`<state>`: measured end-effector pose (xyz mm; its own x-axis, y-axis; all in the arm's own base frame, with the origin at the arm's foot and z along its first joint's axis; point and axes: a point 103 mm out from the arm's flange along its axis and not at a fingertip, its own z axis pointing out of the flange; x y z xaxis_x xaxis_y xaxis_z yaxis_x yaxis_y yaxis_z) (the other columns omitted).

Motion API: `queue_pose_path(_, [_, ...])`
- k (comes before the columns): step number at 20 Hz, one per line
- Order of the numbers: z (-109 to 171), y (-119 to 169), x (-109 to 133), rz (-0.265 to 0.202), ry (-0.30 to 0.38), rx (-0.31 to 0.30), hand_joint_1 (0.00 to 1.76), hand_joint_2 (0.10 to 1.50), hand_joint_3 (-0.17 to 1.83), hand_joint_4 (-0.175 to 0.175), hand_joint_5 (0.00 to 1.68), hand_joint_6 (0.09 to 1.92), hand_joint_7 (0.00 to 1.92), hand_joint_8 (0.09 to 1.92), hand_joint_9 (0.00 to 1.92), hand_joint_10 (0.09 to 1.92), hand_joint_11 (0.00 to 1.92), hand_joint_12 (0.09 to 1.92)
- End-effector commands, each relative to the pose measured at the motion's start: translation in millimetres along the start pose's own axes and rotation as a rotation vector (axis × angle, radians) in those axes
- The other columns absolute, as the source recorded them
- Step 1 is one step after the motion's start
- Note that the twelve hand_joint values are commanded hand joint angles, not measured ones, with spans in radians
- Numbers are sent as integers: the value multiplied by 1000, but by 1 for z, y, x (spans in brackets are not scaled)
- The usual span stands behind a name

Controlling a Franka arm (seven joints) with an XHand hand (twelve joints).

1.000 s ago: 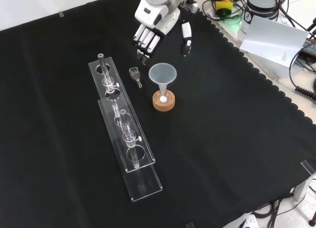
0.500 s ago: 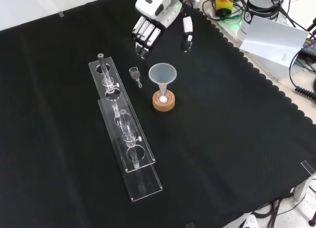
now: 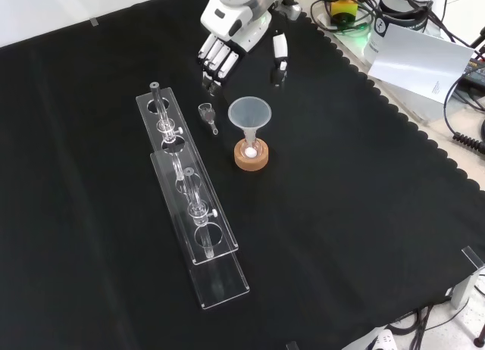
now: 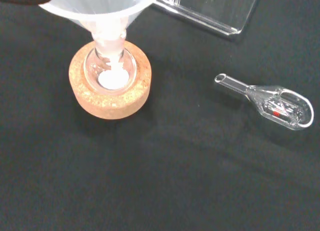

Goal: Remove the funnel from the round-bottom flask.

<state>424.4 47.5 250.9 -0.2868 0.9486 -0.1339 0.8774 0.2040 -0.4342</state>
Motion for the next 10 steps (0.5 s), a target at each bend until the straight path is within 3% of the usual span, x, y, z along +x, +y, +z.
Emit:
queue_pose_path(1, [27,21,26,-54,-54,58,582,684,326,-19,64,87,0,516,152,826,130,1431])
queue_pose_path(7, [31,24,25,-68,-67,61,577,681,321,-18,49,87,0,515,150,829,127,1431])
queue_pose_path(10, [28,26,37,-81,-74,64,571,679,318,-18,47,87,0,511,149,829,125,1431])
